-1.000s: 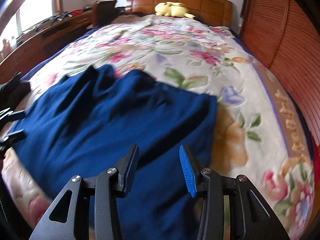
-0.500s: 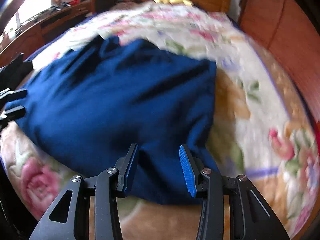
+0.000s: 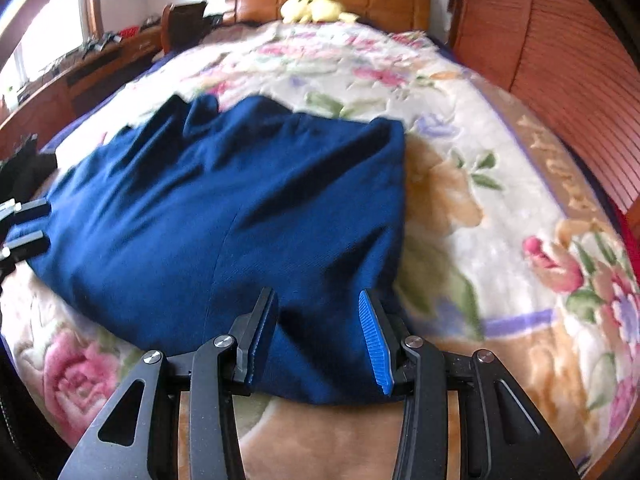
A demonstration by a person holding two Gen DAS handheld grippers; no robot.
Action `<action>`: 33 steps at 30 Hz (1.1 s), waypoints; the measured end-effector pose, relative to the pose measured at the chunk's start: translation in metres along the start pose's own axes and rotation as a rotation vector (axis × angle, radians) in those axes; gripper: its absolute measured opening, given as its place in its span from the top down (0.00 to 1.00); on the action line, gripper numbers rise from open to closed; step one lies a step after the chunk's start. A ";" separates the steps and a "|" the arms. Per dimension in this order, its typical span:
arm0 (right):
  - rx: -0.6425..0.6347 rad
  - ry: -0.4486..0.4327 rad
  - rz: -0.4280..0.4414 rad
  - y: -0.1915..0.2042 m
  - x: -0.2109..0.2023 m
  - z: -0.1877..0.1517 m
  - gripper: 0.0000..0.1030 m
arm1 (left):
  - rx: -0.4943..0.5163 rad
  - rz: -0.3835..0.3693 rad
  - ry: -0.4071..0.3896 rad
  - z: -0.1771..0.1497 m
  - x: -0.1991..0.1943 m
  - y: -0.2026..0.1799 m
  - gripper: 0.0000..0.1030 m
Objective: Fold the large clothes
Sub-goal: 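Grasp the folded navy jacket edge with the right gripper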
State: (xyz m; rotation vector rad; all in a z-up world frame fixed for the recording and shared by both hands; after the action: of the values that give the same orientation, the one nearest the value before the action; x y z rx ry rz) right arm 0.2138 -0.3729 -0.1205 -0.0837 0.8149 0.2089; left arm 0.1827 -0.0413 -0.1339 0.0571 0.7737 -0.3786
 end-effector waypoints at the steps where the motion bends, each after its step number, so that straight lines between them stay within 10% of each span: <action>1: 0.014 -0.013 -0.009 -0.004 -0.003 0.000 0.55 | 0.004 0.001 0.002 0.000 0.001 -0.001 0.31; 13: 0.143 0.076 -0.025 -0.030 0.028 -0.018 0.22 | 0.047 0.010 0.061 -0.010 0.021 -0.014 0.31; 23: 0.177 0.103 0.006 -0.029 0.043 -0.020 0.19 | 0.053 0.022 0.081 -0.015 0.029 -0.015 0.30; 29: 0.191 0.110 0.063 -0.031 0.046 -0.024 0.29 | 0.055 0.023 0.092 -0.017 0.033 -0.017 0.30; 33: 0.215 0.111 0.156 -0.032 0.045 -0.025 0.58 | 0.051 0.020 0.094 -0.016 0.034 -0.016 0.30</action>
State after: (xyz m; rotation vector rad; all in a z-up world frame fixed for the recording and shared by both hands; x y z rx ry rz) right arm 0.2328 -0.4007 -0.1706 0.1722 0.9512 0.2640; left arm 0.1881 -0.0638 -0.1679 0.1314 0.8552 -0.3786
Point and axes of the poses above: each gripper's, at about its wrist camera, not at the fingertips, and x roughly the way its jaws point, y to its left, z to its top, the point moved 2 cm from there along x, roughly the way its jaws point
